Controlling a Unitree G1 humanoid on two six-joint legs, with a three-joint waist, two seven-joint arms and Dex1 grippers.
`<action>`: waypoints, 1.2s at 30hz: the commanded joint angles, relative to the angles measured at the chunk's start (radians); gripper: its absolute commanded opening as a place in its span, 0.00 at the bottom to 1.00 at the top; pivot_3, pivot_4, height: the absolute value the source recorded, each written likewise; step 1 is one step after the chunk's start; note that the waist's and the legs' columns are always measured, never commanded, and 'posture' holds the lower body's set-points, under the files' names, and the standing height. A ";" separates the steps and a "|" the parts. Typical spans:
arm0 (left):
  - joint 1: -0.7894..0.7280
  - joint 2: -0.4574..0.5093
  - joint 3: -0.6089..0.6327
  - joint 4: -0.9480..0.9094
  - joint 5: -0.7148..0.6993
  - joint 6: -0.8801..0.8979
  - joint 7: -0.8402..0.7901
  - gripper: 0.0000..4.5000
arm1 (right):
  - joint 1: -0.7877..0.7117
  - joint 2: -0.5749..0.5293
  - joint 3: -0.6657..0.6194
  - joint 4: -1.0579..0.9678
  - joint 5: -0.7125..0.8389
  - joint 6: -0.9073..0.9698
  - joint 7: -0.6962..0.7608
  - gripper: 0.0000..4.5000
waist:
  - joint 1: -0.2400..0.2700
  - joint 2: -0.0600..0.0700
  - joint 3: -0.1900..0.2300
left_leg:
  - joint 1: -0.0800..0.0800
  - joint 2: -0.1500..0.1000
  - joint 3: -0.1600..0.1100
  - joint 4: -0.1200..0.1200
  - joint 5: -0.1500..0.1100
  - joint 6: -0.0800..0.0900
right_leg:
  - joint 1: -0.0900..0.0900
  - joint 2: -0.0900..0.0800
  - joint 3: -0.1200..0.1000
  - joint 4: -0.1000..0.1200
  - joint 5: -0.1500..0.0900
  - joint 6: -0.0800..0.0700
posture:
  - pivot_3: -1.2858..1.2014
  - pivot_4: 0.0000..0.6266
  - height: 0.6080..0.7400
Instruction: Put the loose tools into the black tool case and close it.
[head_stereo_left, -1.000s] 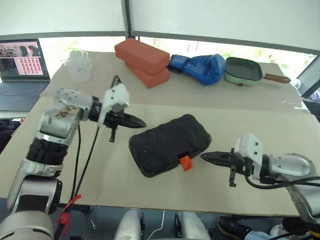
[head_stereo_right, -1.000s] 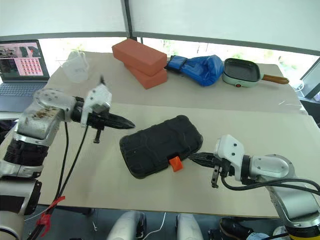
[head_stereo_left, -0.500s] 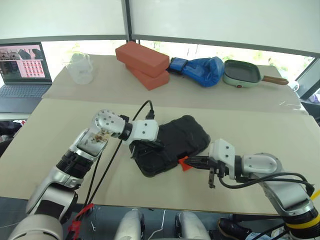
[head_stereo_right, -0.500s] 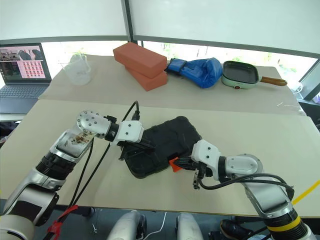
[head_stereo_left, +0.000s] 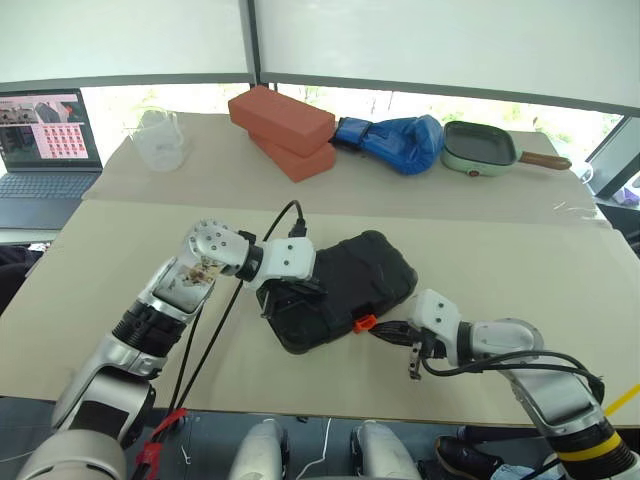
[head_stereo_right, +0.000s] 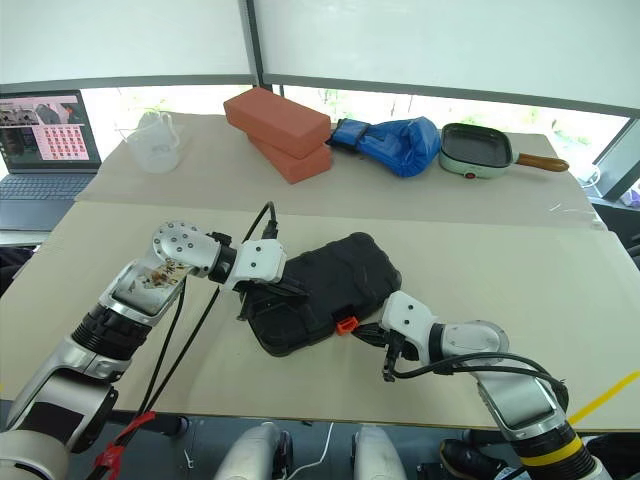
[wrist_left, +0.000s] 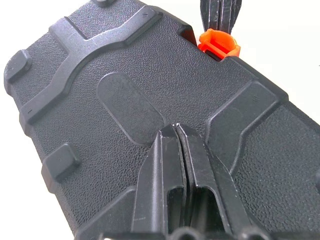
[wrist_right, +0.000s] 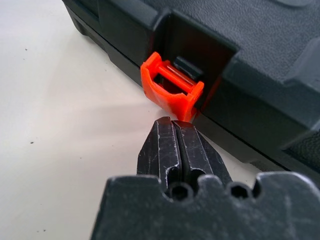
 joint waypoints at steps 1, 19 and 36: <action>0.010 0.008 -0.019 0.030 0.035 0.023 -0.003 0.02 | 0.010 -0.059 -0.122 -0.143 0.139 0.082 0.047 0.00 | 0.000 0.000 0.000 | 0.000 0.001 0.000 0.000 0.000 0.000 | 0.000 0.000 0.000 0.000 0.000 0.000 | 0.52 0.24 0.99; -0.021 -0.020 -0.025 0.073 0.048 -0.008 0.004 0.02 | -0.013 -0.002 -0.038 -0.060 0.077 0.048 -0.024 0.00 | 0.003 0.000 0.000 | -0.001 0.000 0.000 0.000 0.000 0.000 | 0.000 0.000 0.000 -0.001 0.000 0.000 | 0.52 0.24 0.99; 0.011 -0.007 -0.013 0.046 0.044 0.003 0.013 0.02 | 0.165 -0.065 -0.161 -0.141 0.163 0.057 0.014 0.00 | 0.004 0.000 0.000 | -0.001 0.001 -0.001 0.000 0.000 0.000 | 0.000 -0.001 -0.001 -0.001 0.000 0.000 | 0.52 0.24 0.99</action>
